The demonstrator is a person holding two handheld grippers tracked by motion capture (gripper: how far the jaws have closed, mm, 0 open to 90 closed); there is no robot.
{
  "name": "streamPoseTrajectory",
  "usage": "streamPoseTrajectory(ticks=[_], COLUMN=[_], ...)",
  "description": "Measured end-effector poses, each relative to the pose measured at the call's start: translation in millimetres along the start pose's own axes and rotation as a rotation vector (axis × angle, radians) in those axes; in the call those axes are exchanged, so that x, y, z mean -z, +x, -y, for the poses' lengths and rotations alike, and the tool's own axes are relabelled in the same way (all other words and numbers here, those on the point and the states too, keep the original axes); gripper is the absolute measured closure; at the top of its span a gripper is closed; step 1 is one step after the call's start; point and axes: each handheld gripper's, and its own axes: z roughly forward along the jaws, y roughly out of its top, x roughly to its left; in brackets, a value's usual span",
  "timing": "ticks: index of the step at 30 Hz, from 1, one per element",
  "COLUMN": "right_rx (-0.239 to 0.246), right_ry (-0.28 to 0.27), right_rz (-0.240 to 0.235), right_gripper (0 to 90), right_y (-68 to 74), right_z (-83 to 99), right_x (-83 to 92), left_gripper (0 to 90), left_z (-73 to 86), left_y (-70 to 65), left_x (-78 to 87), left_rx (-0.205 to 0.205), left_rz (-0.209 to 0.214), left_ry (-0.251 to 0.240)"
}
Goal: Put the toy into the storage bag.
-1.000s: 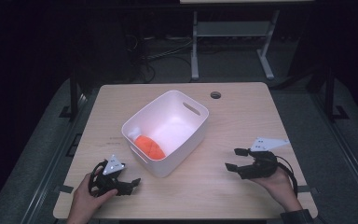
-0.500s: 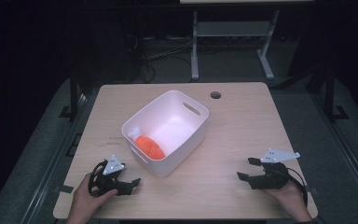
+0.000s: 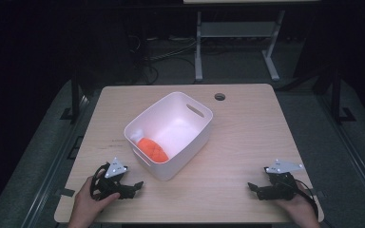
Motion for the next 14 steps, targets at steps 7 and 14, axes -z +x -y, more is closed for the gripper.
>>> streamPoseTrajectory(ticks=[7, 14], right_rx=[0.002, 0.001], right_ry=[-0.005, -0.004], right_rz=[0.001, 0.0], right_gripper=[8.7, 8.5], right_y=[-1.3, -1.5], right_z=[0.8, 0.7], right_x=[-0.5, -0.6], left_gripper=[12.6, 12.7], left_z=[0.1, 0.0], left_y=[0.0, -0.1], left_x=[-0.1, 0.0], left_rx=[0.0, 0.0], left_rz=[0.0, 0.0], left_ry=[-0.002, 0.0])
